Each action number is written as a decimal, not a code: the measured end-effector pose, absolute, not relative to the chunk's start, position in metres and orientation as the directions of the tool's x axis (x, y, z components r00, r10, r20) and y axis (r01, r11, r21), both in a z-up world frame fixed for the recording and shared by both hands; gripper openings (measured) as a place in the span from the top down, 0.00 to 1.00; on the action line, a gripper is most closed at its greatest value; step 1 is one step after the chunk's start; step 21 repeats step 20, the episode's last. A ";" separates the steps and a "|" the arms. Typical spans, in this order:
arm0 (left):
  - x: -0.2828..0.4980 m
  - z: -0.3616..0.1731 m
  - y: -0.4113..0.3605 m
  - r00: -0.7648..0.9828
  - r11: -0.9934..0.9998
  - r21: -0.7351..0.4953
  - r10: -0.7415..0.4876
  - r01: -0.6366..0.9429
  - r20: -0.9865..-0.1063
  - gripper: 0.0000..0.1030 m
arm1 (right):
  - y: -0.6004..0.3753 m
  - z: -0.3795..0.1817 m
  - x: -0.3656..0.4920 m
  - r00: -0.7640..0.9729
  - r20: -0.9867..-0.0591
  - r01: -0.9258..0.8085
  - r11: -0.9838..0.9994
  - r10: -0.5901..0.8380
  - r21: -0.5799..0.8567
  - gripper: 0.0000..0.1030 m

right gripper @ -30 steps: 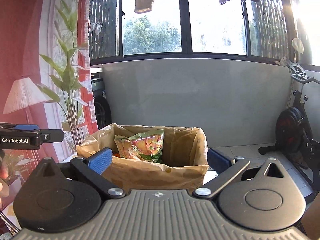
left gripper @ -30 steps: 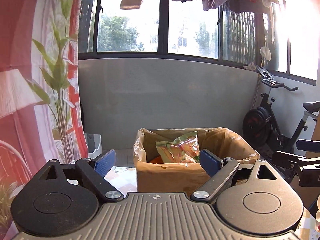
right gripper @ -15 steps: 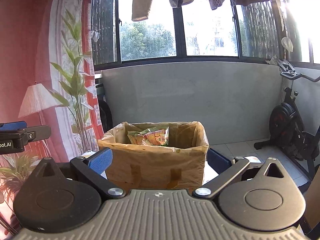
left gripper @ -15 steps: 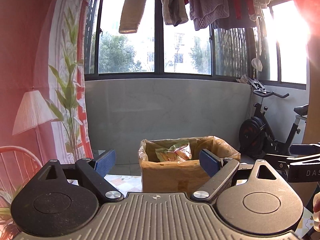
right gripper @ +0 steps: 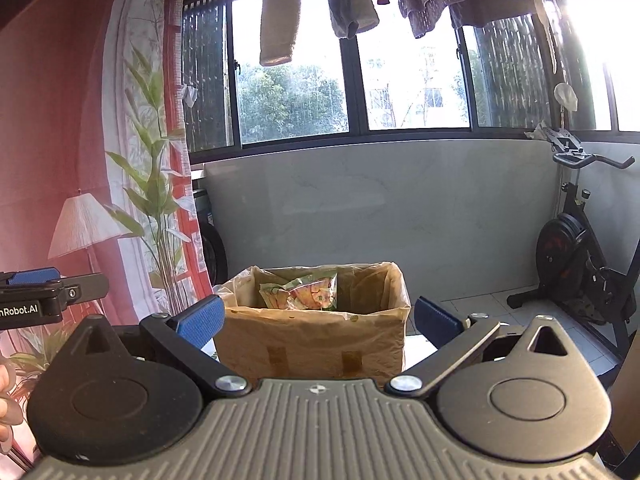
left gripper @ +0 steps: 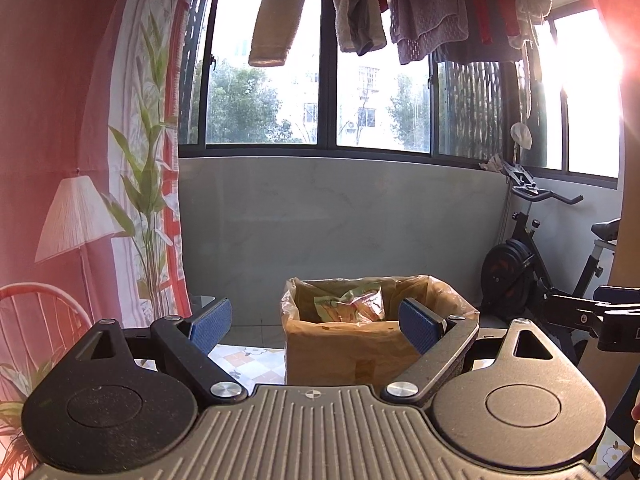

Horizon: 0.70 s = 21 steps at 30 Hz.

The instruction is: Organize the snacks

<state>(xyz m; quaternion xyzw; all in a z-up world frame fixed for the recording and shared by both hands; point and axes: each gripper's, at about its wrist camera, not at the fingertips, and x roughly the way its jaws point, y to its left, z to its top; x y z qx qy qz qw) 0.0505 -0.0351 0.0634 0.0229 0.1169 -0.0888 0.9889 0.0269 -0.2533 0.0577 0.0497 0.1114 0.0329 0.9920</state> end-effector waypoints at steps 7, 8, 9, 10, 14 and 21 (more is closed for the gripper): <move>0.050 0.062 -0.036 0.954 0.982 0.021 -0.179 0.190 -0.240 0.11 | -0.252 0.057 0.027 0.973 -0.219 -0.049 0.994 0.069 0.095 0.00; 0.050 0.062 -0.036 0.954 0.981 0.021 -0.181 0.191 -0.240 0.11 | -0.252 0.056 0.028 0.974 -0.218 -0.047 0.994 0.067 0.095 0.00; 0.050 0.062 -0.036 0.954 0.981 0.023 -0.180 0.191 -0.240 0.11 | -0.252 0.056 0.028 0.973 -0.221 -0.046 0.994 0.067 0.096 0.00; 0.050 0.062 -0.036 0.954 0.981 0.026 -0.179 0.191 -0.239 0.11 | -0.253 0.056 0.029 0.972 -0.224 -0.046 0.994 0.067 0.098 0.00; 0.049 0.062 -0.036 0.955 0.979 0.031 -0.189 0.201 -0.228 0.11 | -0.253 0.054 0.031 0.971 -0.230 -0.042 0.994 0.064 0.099 0.00; 0.051 0.059 -0.033 0.954 0.980 0.026 -0.186 0.197 -0.236 0.10 | -0.251 0.051 0.031 0.969 -0.238 -0.049 0.995 0.068 0.089 0.00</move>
